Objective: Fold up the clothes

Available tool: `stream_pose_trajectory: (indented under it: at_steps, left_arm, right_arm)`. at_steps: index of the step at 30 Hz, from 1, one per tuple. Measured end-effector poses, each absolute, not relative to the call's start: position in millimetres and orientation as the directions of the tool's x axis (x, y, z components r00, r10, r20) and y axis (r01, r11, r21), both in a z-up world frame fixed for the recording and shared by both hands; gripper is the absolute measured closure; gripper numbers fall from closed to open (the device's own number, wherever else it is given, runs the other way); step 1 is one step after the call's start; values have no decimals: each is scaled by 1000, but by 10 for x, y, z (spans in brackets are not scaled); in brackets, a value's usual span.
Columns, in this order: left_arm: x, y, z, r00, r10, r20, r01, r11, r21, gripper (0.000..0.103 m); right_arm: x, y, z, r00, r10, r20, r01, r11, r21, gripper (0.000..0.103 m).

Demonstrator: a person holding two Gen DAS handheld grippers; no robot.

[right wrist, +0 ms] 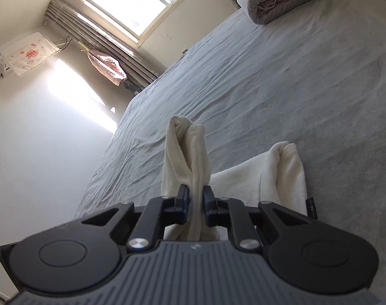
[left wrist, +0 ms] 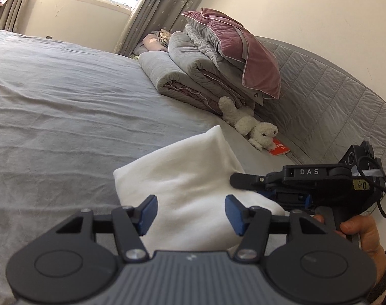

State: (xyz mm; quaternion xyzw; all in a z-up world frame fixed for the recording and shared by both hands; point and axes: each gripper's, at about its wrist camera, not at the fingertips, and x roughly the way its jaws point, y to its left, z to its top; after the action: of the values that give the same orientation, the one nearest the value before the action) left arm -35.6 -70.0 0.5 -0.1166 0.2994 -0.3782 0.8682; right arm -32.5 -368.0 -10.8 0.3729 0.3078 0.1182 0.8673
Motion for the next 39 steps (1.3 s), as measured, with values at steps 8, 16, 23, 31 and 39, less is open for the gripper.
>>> stream_pose_trajectory:
  at_steps: [8,16,23,31,39]
  left_arm:
    - [-357,-1018,-93,503,-743,-442,681,656,-327,59]
    - [-411,-1234,-416,503,-693,-517,720,666,-193,61]
    - [-459,-1254,-350,513,-694,-505,741,655,-148,61]
    - [-564,-1332,-335,525,-705,-477,762,639,-106,61]
    - [-765,-1471,-454,531,-707,-467,794,608,-19,61]
  right_arm:
    - [-505,-4121,-431,800,437,-411,110,567,816,89]
    - [-627,-4208,-765,782,400,-478,193,573,796,92]
    - [-818,-4105,-545,828,333,-450,132,665,735,79]
    - [-838,-3701,32,894,220,-390,-10,881,474,79]
    - [-286,-3636,-186,869,126,-478,33,950,312,79]
